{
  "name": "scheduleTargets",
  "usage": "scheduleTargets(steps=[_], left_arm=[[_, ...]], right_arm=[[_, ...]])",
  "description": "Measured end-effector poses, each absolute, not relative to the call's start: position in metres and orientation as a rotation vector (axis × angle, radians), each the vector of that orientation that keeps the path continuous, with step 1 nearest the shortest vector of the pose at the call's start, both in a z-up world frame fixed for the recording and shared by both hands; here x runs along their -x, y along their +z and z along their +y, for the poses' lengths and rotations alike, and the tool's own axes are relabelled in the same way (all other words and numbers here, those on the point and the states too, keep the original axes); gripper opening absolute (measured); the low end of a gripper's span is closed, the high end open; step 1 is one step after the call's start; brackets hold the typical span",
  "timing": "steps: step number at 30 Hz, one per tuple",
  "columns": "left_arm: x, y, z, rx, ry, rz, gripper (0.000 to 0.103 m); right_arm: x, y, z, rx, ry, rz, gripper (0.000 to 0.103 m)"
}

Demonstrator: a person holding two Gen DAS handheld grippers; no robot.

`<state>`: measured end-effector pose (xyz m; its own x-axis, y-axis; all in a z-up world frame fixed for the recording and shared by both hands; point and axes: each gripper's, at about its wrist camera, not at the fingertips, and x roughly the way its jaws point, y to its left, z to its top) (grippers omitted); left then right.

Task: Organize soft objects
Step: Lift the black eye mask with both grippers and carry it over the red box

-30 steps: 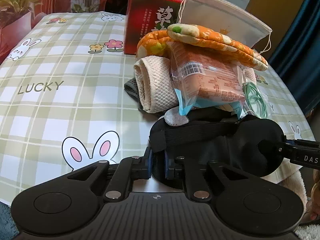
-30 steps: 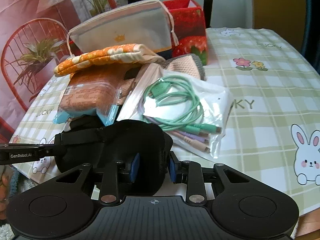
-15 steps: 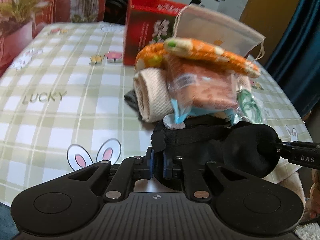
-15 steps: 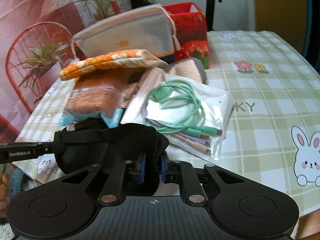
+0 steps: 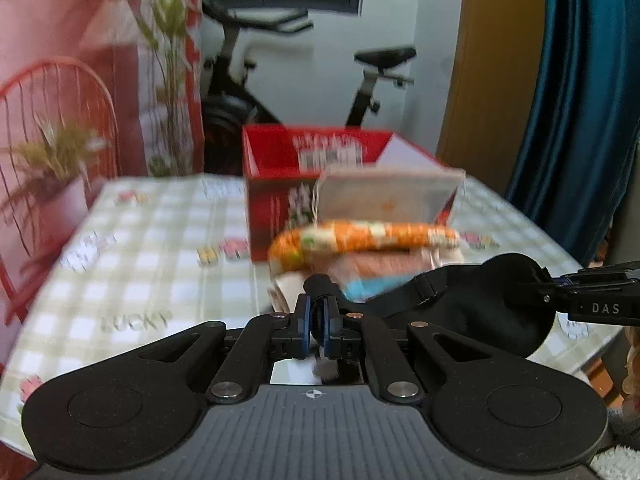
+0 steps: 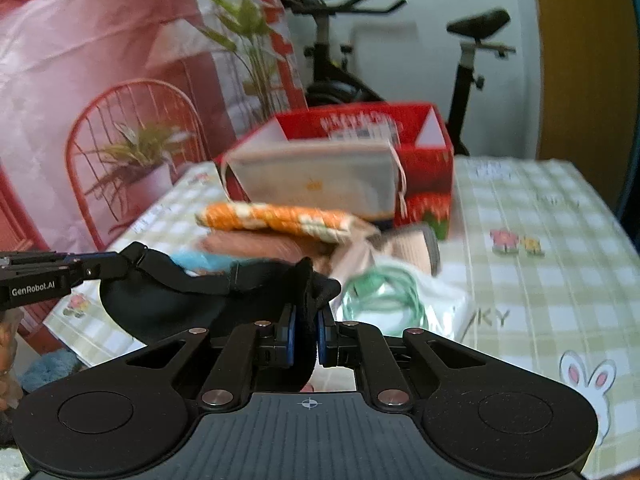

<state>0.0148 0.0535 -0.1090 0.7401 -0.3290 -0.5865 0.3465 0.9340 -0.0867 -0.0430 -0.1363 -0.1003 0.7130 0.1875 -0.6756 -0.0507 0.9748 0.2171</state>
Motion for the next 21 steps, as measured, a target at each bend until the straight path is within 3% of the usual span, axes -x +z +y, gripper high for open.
scheduleTargets(steps=[4, 10, 21], left_arm=[[-0.018, -0.096, 0.054, -0.019, -0.335, 0.596, 0.001], [-0.035, -0.082, 0.053, 0.002, -0.333, 0.574, 0.001], [-0.064, -0.153, 0.052, 0.147, -0.433, 0.896, 0.008]], right_arm=[[0.038, -0.083, -0.133, -0.152, 0.139, 0.722, 0.009], [0.021, -0.069, -0.133, -0.093, 0.141, 0.678, 0.009], [0.022, -0.127, -0.152, -0.237, 0.072, 0.824, 0.008]])
